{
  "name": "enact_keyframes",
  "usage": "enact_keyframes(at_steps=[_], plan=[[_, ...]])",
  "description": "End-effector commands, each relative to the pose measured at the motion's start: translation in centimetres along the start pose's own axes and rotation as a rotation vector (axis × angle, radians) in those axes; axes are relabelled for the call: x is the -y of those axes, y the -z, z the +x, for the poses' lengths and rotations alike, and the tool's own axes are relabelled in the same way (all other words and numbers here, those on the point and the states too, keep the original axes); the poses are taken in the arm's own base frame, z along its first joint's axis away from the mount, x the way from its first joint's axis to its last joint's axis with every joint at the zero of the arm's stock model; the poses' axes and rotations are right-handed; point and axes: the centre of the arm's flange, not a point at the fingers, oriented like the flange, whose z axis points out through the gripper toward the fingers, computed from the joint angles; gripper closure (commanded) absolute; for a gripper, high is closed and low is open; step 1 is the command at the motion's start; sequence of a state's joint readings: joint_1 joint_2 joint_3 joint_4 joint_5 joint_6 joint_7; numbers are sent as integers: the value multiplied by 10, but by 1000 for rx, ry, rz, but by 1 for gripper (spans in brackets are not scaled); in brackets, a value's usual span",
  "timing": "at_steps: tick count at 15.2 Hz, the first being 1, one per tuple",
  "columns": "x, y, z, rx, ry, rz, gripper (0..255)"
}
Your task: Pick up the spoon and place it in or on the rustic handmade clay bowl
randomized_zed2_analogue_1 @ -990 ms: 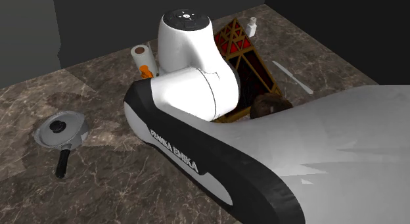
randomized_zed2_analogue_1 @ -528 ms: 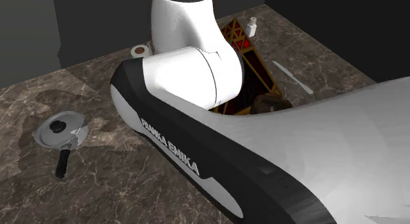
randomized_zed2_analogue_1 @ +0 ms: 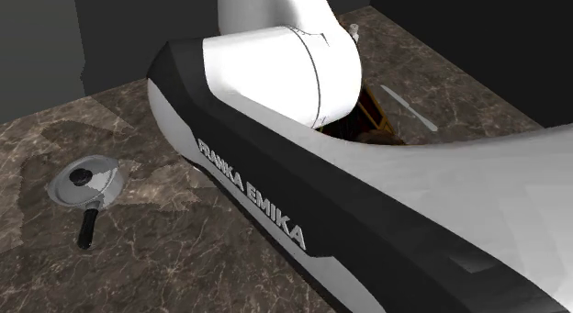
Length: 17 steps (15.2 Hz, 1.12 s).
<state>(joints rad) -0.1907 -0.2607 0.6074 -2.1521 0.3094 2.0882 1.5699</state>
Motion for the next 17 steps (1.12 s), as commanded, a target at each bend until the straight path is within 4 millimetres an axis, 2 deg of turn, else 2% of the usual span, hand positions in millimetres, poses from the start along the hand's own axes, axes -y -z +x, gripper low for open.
enact_keyframes(at_steps=[1, 17], plan=[[-9, 6, 21, 1, 1, 0, 255], [-91, 53, 210, 1, 1, 0, 255]])
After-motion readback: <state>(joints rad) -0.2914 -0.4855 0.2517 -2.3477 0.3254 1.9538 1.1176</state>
